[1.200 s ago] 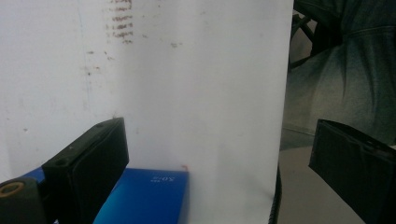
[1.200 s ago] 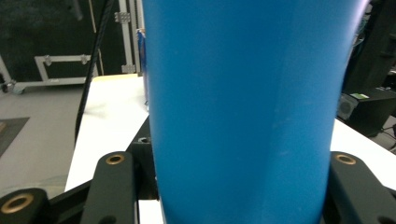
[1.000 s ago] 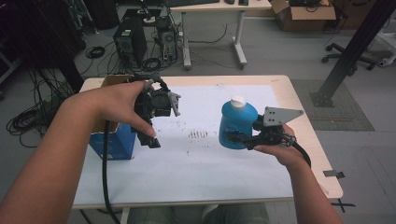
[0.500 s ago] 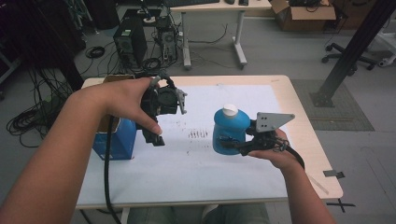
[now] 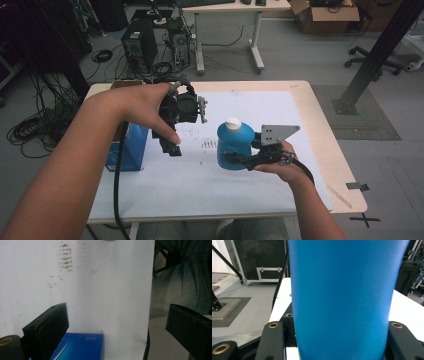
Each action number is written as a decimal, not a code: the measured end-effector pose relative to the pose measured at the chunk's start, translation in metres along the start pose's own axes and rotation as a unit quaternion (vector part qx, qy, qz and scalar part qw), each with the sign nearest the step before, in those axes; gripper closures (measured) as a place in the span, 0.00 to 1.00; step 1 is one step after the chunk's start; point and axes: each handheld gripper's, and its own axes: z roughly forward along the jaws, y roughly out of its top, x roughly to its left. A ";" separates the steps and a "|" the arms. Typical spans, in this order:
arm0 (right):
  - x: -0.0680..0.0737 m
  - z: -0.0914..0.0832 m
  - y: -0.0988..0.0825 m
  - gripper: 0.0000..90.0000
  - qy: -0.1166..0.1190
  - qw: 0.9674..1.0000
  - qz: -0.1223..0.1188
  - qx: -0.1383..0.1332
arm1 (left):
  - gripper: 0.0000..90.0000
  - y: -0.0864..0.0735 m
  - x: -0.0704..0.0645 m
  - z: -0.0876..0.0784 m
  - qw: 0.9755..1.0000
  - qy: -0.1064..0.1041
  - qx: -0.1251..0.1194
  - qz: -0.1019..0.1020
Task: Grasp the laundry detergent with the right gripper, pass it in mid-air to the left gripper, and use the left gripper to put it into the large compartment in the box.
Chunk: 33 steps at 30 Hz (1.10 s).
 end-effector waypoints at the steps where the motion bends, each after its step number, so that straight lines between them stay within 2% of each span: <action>1: 0.000 0.001 -0.001 0.50 0.001 1.000 0.000 0.000 | 0.05 0.000 0.000 0.001 1.000 -0.001 -0.001 0.000; 17: 0.005 0.028 -0.014 0.50 0.017 1.000 0.003 0.006 | 0.06 0.007 0.001 0.019 1.000 -0.005 0.013 0.006; 33: 0.009 0.045 -0.021 0.50 0.025 1.000 0.003 0.009 | 0.05 0.015 -0.001 0.029 1.000 -0.007 0.012 0.019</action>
